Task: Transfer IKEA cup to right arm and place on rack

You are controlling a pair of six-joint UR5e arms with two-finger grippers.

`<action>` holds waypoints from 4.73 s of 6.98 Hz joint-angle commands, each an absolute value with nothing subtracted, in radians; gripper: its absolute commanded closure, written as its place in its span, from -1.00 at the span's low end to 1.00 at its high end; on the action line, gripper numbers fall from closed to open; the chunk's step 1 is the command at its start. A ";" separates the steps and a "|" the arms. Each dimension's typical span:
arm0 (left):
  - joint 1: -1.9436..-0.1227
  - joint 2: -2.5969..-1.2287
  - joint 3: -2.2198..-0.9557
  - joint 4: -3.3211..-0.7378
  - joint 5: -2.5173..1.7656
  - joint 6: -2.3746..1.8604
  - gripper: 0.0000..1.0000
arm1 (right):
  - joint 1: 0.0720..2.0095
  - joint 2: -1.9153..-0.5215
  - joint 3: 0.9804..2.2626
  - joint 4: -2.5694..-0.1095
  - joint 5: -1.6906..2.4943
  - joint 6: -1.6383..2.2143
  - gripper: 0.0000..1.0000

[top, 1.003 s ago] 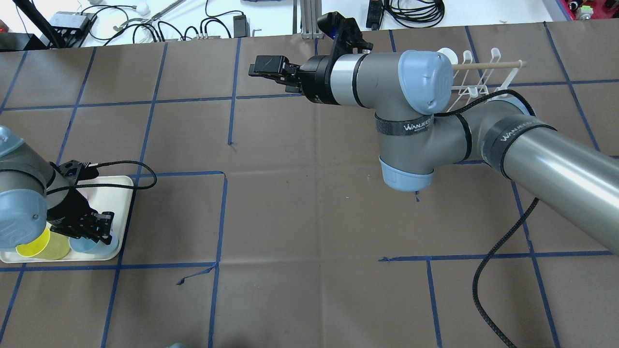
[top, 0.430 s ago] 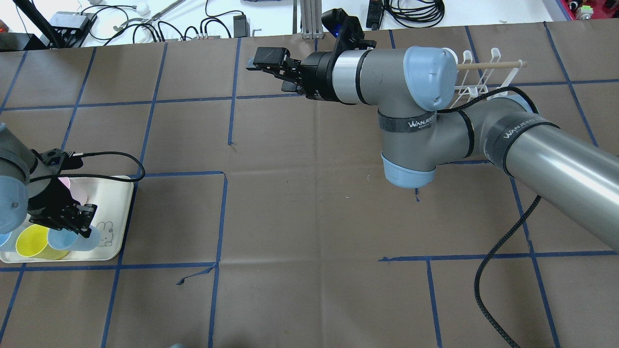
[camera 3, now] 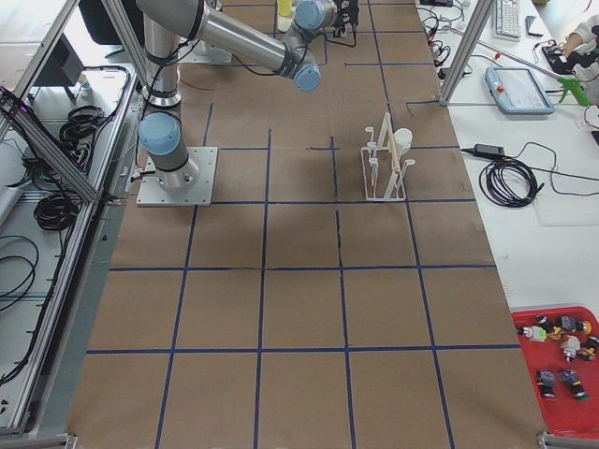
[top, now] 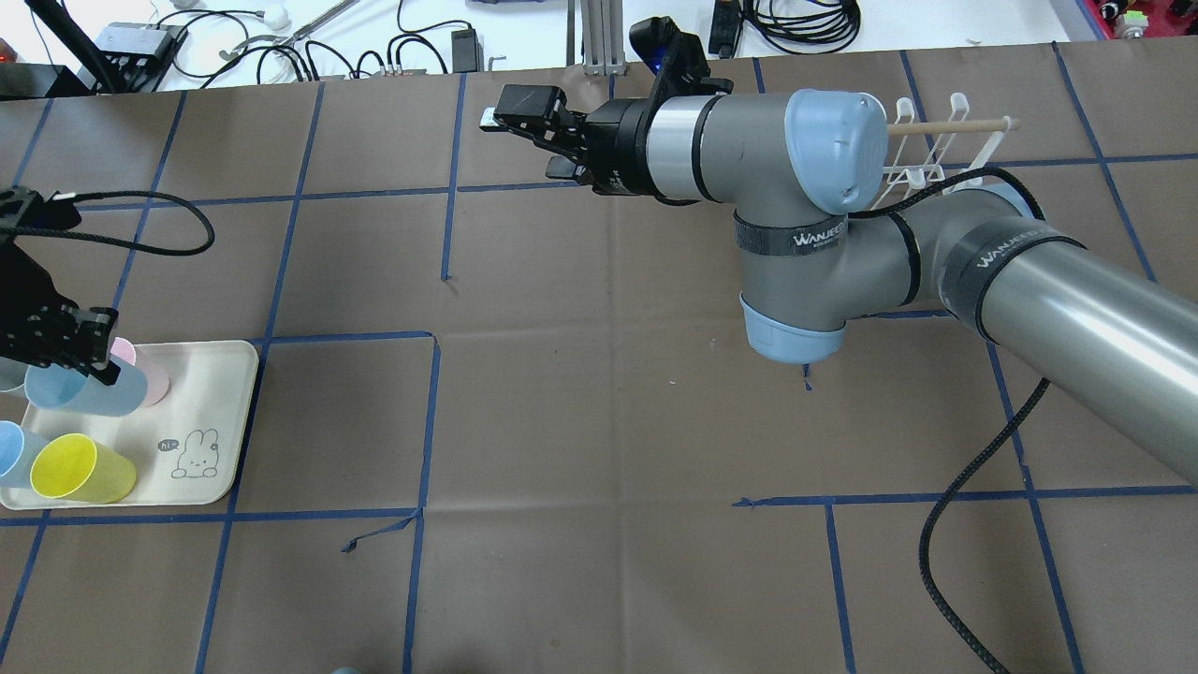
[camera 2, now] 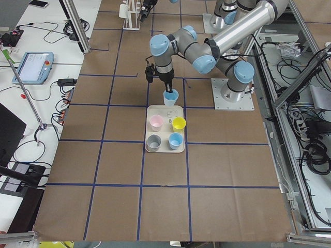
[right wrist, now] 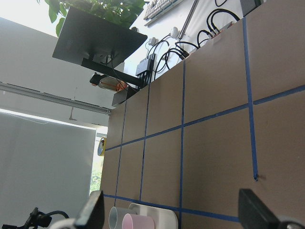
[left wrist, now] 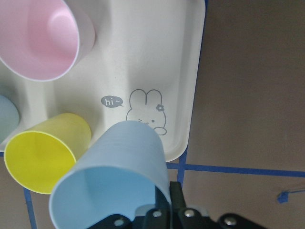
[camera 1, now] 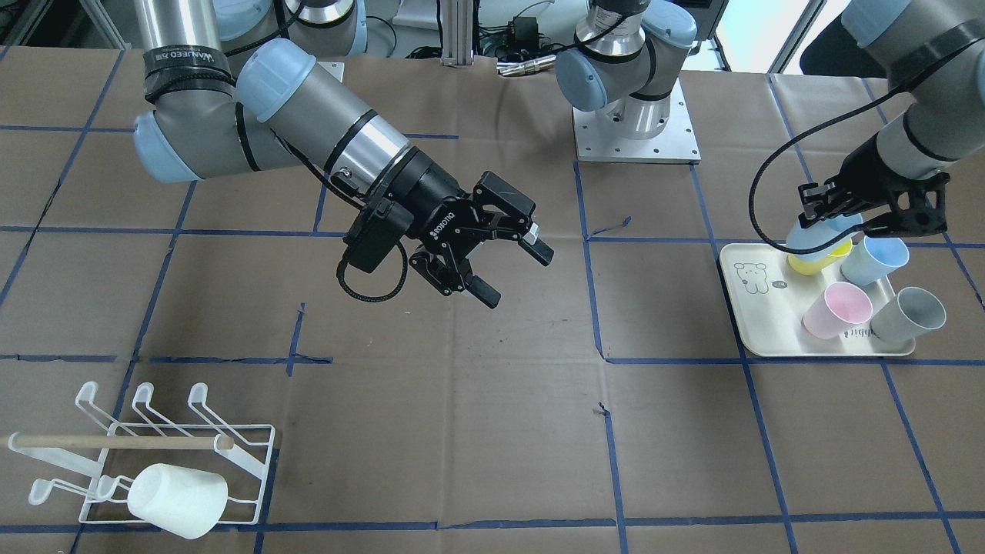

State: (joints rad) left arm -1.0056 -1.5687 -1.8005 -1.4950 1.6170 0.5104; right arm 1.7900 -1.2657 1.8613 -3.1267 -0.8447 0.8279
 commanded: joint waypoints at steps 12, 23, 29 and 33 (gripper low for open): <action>-1.103 -1.833 -1.912 -0.699 0.371 1.009 1.00 | 1.769 -1.249 1.920 -3.328 -0.842 1.296 -0.97; -1.238 -1.921 -2.160 0.486 0.189 0.097 1.00 | 1.770 -1.241 1.950 -3.609 -1.161 1.557 -0.98; -1.348 -1.901 -2.161 0.489 0.304 0.097 0.98 | 1.851 -1.193 1.947 -3.637 -1.285 1.569 -0.98; -1.350 -1.899 -2.163 0.489 0.304 0.097 0.97 | 1.899 -1.181 1.919 -3.636 -1.339 1.583 -0.97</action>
State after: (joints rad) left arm -1.3494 -1.8995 -2.1619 0.4893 0.3037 0.0969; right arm 1.8793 -1.1893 1.9310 -3.6367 -1.3302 1.5808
